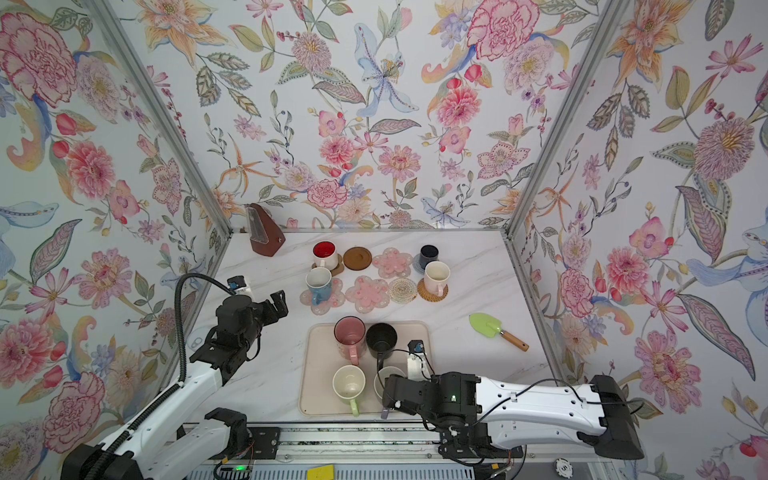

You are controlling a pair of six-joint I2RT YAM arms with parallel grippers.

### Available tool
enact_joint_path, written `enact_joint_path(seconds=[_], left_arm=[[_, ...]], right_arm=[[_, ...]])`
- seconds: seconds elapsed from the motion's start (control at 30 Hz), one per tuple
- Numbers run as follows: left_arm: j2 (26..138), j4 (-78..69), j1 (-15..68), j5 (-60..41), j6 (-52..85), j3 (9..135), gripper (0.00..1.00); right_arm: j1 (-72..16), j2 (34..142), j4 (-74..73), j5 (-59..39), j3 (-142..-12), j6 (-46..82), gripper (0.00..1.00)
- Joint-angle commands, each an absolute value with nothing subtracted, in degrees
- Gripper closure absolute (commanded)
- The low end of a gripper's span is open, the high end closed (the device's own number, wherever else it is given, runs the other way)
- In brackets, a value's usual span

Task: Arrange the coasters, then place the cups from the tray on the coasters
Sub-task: 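Lower the right gripper into the lavender mug and grasp its rim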

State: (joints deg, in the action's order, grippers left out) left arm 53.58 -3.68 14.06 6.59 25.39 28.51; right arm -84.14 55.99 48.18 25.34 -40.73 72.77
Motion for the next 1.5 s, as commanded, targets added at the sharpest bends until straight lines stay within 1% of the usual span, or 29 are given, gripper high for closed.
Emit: enact_joint_path(seconds=[0.0, 0.13, 0.4, 0.67, 0.83, 1.0, 1.03, 1.07, 1.23, 1.3, 1.37, 1.47], left_arm=[[52.17, -4.50, 13.26, 5.52, 25.61, 27.34, 0.01], [51.69, -4.56, 12.95, 4.97, 25.89, 26.81, 0.01], [50.69, -4.49, 12.54, 4.29, 25.85, 26.41, 0.01], [50.04, -4.27, 12.06, 4.04, 25.82, 25.94, 0.01], [49.89, -4.11, 11.74, 3.92, 25.67, 25.93, 0.01], [50.16, -4.39, 11.51, 3.74, 25.93, 25.83, 0.01], [50.19, -4.47, 11.49, 3.69, 25.96, 25.84, 0.01], [50.27, -4.50, 11.51, 3.53, 25.94, 25.76, 0.01], [50.16, -4.31, 11.29, 3.57, 26.01, 25.75, 0.01], [50.01, -4.22, 11.07, 3.45, 26.02, 25.63, 0.01], [49.92, -4.23, 11.03, 3.34, 26.10, 25.57, 0.01], [49.91, -4.26, 10.99, 3.33, 26.33, 25.50, 0.01]], right_arm=[[-86.61, 58.57, 48.53, 26.66, -41.54, 76.59, 0.01], [-88.45, 62.21, 47.02, 26.28, -42.44, 76.38, 0.01], [-88.86, 68.12, 46.77, 23.68, -43.48, 76.38, 0.01], [-88.95, 70.11, 50.52, 22.90, -42.93, 77.66, 0.06], [-88.86, 68.83, 51.06, 22.87, -41.07, 78.82, 0.16], [-88.98, 68.56, 49.35, 22.83, -39.98, 78.91, 0.35], [-89.01, 68.48, 48.54, 22.68, -39.58, 78.71, 0.38], [-88.95, 68.50, 47.63, 22.66, -39.30, 78.54, 0.40], [-88.86, 69.83, 46.67, 23.30, -38.74, 78.02, 0.42], [-88.86, 70.46, 46.43, 23.55, -38.93, 77.54, 0.45], [-88.84, 70.90, 46.11, 23.65, -39.02, 77.03, 0.49], [-88.79, 71.41, 46.11, 23.71, -39.02, 76.05, 0.60]])
